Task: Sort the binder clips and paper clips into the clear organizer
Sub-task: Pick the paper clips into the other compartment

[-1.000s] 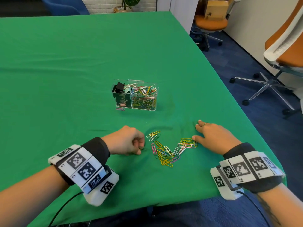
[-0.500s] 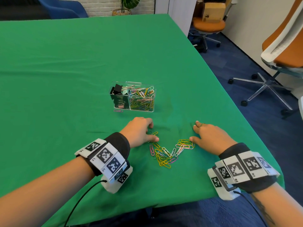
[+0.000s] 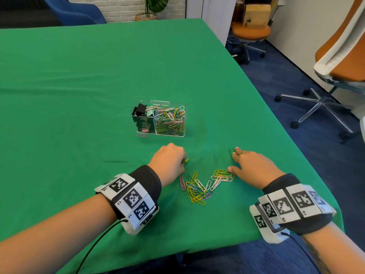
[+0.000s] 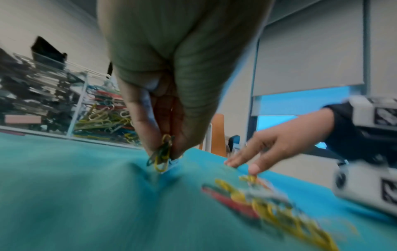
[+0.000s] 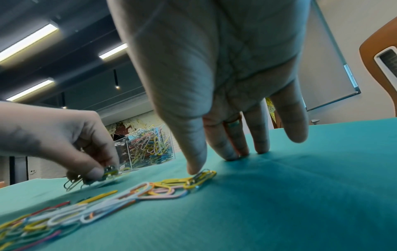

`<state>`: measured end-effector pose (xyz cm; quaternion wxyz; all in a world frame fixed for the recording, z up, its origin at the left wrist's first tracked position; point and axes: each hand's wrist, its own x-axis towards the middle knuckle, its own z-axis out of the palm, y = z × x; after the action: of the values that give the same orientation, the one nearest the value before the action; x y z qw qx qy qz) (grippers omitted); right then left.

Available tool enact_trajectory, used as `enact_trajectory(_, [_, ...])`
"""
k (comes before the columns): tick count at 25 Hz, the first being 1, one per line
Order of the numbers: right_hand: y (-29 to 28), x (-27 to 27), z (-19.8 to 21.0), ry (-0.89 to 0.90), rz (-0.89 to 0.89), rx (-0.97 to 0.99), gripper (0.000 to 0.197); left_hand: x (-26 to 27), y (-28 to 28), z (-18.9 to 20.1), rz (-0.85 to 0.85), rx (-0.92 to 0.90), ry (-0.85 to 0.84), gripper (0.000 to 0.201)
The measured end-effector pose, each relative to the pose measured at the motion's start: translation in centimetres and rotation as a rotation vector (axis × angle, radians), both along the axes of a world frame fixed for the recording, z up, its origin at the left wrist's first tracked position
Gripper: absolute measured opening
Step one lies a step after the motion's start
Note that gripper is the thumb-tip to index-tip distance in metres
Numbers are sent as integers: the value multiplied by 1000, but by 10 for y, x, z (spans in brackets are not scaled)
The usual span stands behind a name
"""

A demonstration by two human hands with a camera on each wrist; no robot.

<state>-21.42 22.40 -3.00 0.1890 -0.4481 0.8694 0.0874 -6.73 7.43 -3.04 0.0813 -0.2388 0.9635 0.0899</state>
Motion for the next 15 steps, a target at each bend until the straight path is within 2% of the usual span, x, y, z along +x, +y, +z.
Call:
enact_trajectory(4, [1,0,1,-7,6,-16,51,2,-13,25,14,84,95,22])
enact_trajectory(9, [0,1,2,-11,5,-26,51,-21,-54,92,100,85,393,24])
enact_trajectory(11, [1,1,2,-16,4,-27,51,-35,-71,103,75,31,373,24])
enact_trajectory(15, [1,1,2,-18,10,-31,52,-50,-85,92,15,-4,191,25])
